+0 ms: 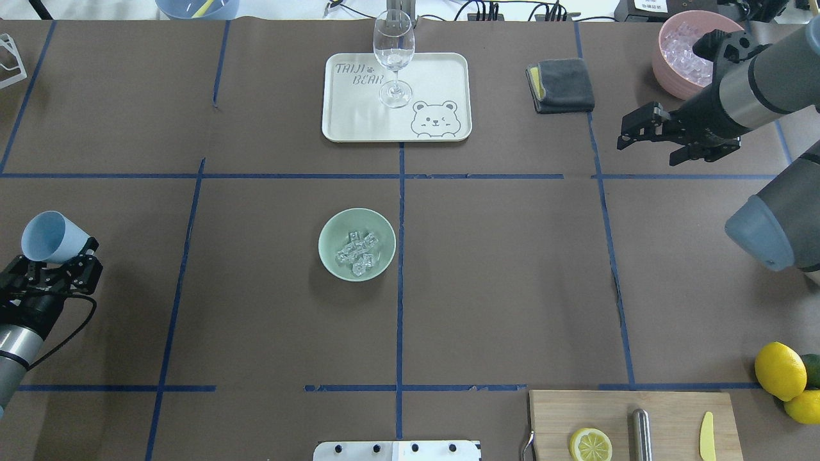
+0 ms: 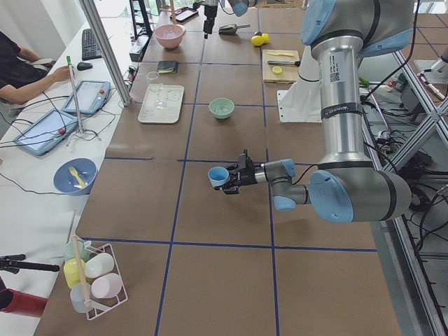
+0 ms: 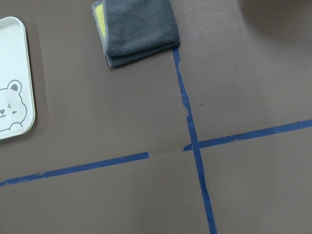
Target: Pour ice into bowl
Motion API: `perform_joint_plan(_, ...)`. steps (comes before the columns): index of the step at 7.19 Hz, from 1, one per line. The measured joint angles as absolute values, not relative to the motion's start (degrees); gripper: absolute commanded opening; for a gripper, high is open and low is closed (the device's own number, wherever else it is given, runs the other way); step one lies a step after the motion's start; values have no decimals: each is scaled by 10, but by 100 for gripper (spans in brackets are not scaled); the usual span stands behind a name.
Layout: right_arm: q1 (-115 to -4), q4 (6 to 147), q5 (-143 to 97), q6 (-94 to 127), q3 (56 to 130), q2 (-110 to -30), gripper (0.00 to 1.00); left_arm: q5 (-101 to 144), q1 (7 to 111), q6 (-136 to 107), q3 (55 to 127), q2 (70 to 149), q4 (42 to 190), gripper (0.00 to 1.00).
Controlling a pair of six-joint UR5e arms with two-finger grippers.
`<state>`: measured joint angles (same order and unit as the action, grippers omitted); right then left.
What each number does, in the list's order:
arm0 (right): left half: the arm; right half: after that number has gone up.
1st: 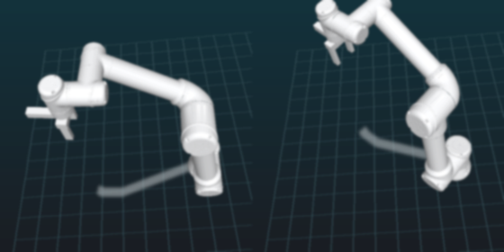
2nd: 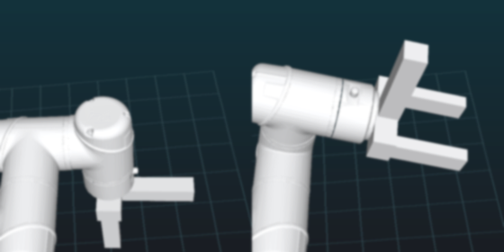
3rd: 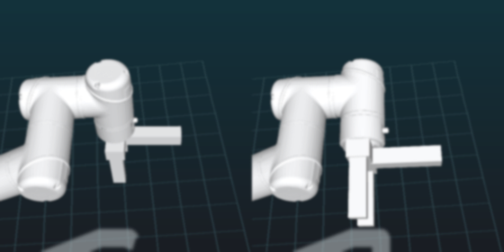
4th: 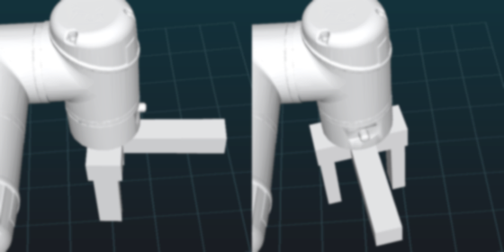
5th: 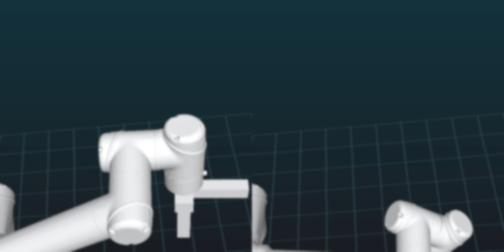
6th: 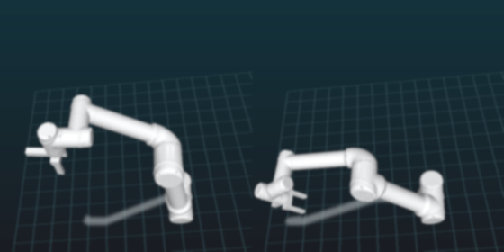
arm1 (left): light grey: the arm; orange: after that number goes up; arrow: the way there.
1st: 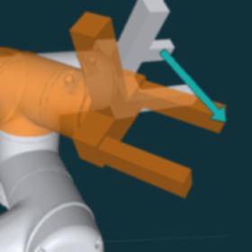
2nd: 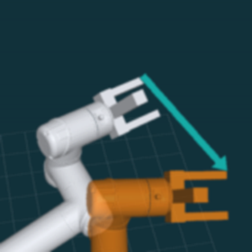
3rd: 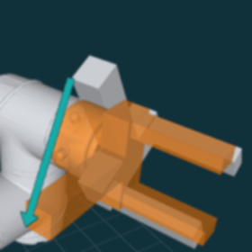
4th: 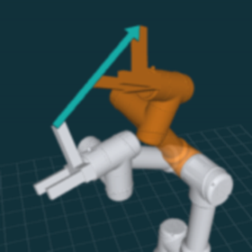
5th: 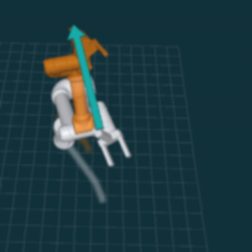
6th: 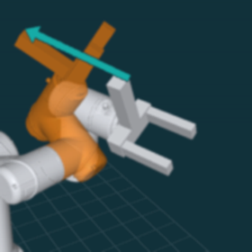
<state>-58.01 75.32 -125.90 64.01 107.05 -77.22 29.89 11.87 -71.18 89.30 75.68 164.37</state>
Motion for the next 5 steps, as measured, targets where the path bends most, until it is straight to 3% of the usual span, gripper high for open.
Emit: perform_joint_plan(5, -579, 753, -1261, 641, 1072, -772, 100, 309, 120, -711, 859, 778, 1639, 0)
